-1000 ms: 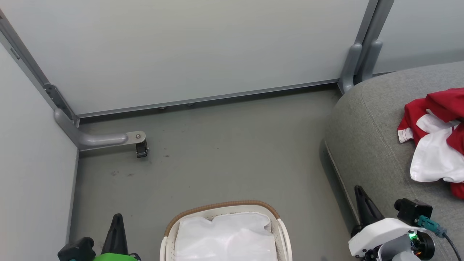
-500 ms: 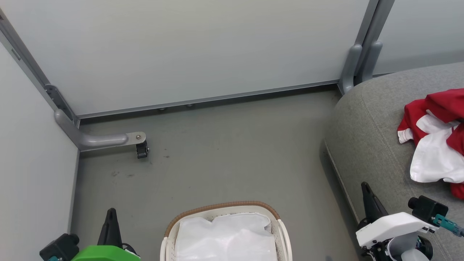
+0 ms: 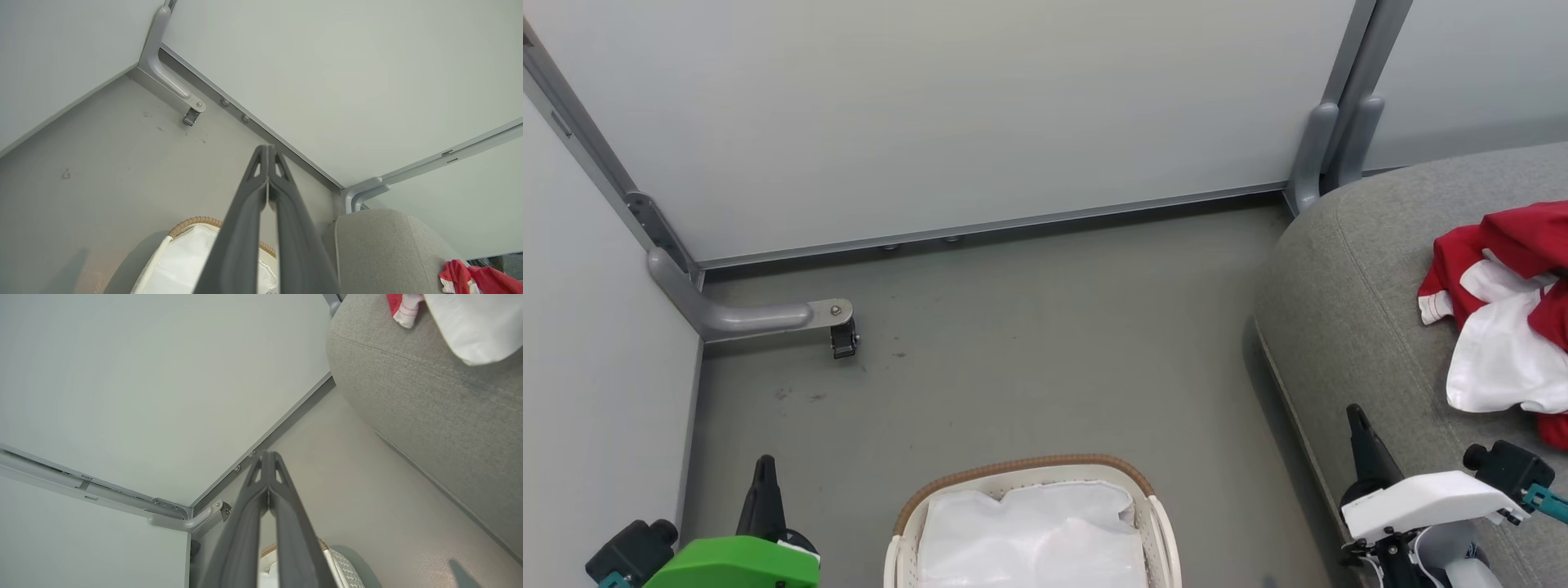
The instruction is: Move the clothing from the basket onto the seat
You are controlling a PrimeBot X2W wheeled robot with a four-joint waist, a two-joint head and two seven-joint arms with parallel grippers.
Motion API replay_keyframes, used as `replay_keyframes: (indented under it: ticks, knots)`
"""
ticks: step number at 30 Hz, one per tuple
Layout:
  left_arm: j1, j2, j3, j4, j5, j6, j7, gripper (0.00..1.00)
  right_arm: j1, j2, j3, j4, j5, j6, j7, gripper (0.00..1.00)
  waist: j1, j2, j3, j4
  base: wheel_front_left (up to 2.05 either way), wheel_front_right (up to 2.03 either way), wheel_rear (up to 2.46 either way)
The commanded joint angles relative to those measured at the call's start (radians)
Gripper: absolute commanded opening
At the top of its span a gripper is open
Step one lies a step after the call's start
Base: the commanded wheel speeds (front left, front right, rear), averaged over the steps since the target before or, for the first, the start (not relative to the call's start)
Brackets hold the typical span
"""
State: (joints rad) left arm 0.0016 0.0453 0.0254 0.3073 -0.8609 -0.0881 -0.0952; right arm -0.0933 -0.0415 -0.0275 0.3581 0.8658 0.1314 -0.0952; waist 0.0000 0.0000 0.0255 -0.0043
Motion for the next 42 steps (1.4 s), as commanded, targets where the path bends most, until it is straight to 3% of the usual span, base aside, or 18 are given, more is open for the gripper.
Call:
replay_keyframes:
  ticks: [1, 42]
  knots:
    - [-0.030, 0.004, 0.006, -0.014, -0.028, -0.007, 0.007, 0.00, -0.016, -0.006, -0.007, -0.019, 0.029, 0.000, 0.007, 0.00, 0.0000, 0.0000, 0.000, 0.000, 0.00, 0.00, 0.00]
    - [-0.083, 0.006, 0.055, -0.043, -0.444, -0.029, 0.124, 0.00, -0.019, -0.009, -0.054, -0.076, 0.441, -0.001, 0.125, 0.00, 0.0000, 0.0000, -0.011, 0.002, 0.00, 0.00, 0.00]
